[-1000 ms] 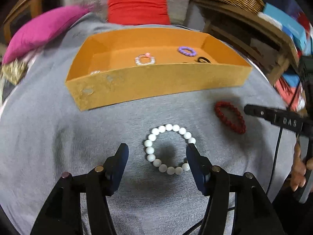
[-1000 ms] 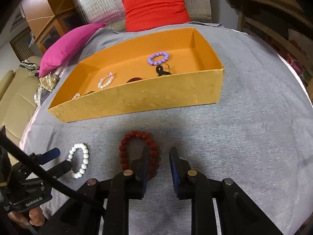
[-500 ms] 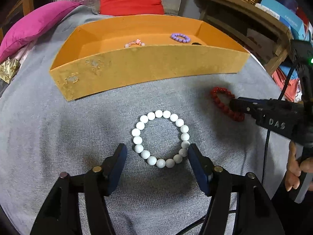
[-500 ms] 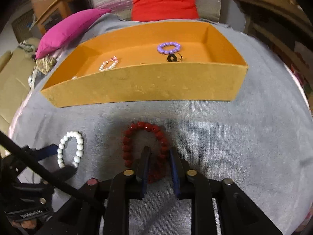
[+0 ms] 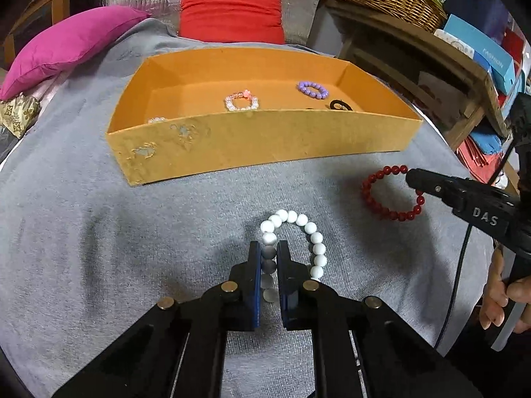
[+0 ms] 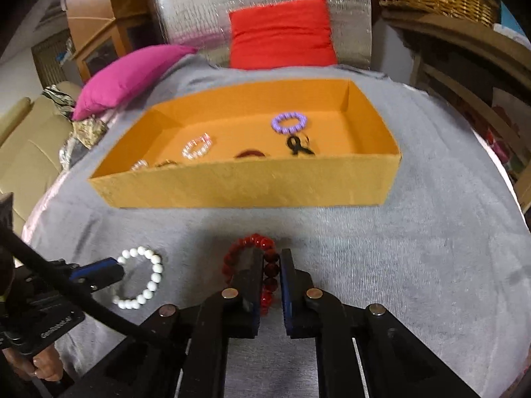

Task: Organize jewelry

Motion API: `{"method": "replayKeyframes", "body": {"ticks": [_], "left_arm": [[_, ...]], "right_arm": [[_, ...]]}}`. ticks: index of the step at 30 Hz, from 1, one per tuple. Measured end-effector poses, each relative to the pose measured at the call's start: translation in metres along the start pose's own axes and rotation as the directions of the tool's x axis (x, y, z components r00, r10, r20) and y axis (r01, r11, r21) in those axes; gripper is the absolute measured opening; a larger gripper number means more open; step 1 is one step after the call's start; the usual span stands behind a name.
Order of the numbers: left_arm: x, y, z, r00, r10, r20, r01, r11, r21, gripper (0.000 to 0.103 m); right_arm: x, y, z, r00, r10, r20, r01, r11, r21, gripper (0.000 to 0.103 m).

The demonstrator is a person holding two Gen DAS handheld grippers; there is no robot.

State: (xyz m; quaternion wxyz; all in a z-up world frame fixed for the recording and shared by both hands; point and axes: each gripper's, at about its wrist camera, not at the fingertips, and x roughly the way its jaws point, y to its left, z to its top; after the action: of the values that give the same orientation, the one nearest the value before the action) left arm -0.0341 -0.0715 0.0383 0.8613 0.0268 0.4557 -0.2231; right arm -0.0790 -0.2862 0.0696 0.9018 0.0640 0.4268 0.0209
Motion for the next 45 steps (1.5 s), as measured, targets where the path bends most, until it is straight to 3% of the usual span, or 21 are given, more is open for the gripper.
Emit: {"method": "replayKeyframes", "body": {"ticks": [9,36,45], "left_arm": [[-0.016,0.000,0.011,0.997,0.008,0.080,-0.009,1.000,0.011,0.010],[-0.039,-0.013,0.019,0.979,0.119,0.167,-0.125,0.992,0.023,0.010],[-0.044,-0.018,0.026,0.977,0.100,0.189,-0.107,0.994,0.028,0.010]], "right_arm": [[-0.024,0.006,0.007,0.991,0.065,0.114,-0.065,0.998,-0.002,0.011],[-0.041,0.014,-0.001,0.983,0.093,0.160,-0.093,0.996,-0.009,0.011],[-0.046,0.014,0.004,0.976,0.106,0.189,-0.109,0.994,0.004,0.011]]}}
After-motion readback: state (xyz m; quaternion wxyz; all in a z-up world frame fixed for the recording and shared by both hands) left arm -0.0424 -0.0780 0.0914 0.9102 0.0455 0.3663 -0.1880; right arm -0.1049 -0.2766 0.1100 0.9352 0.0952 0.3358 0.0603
